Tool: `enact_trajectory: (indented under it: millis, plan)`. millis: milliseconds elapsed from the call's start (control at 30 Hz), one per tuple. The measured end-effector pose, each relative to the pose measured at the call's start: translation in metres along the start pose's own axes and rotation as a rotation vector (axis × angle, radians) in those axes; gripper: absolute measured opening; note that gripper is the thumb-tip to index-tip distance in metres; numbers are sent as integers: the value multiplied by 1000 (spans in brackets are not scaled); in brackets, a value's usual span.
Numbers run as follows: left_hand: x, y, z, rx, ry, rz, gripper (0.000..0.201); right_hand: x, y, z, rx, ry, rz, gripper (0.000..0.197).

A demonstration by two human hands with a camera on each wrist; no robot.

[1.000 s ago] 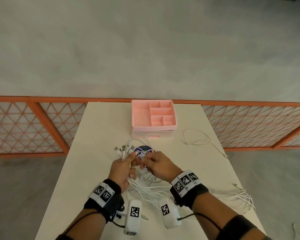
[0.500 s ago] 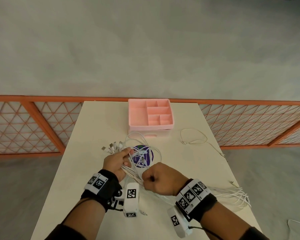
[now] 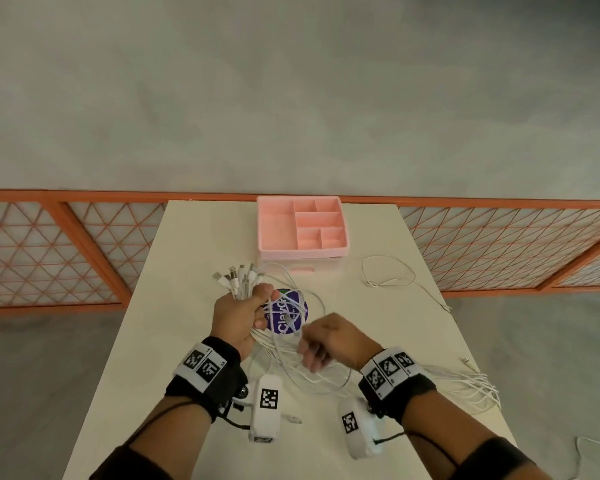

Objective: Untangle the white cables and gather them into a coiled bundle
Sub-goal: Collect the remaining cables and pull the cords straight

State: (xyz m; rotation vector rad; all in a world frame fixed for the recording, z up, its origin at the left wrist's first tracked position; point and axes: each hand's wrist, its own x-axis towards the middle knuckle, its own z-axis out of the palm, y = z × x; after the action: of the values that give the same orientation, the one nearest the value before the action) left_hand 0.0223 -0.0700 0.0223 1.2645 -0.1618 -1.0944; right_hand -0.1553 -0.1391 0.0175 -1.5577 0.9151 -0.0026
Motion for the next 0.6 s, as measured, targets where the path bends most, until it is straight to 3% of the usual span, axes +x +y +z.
enact_trajectory:
  millis: [133, 267, 400, 500, 600]
  plan:
    - [-14, -4, 10, 147, -108, 48, 6, 18, -21, 9, 231, 251, -61, 40]
    - [-23, -11, 12, 214, -200, 15, 2, 26, -40, 12, 523, 336, -62, 37]
    - [-24, -13, 6, 147, -199, -37, 18, 23, -56, 9, 713, 361, -114, 15]
    - [-22, -10, 2, 9, -129, -76, 16, 24, -60, 8, 500, 407, -206, 8]
    - [-20, -4, 3, -115, -114, -108, 15, 19, -59, 18, 233, 282, -300, 9]
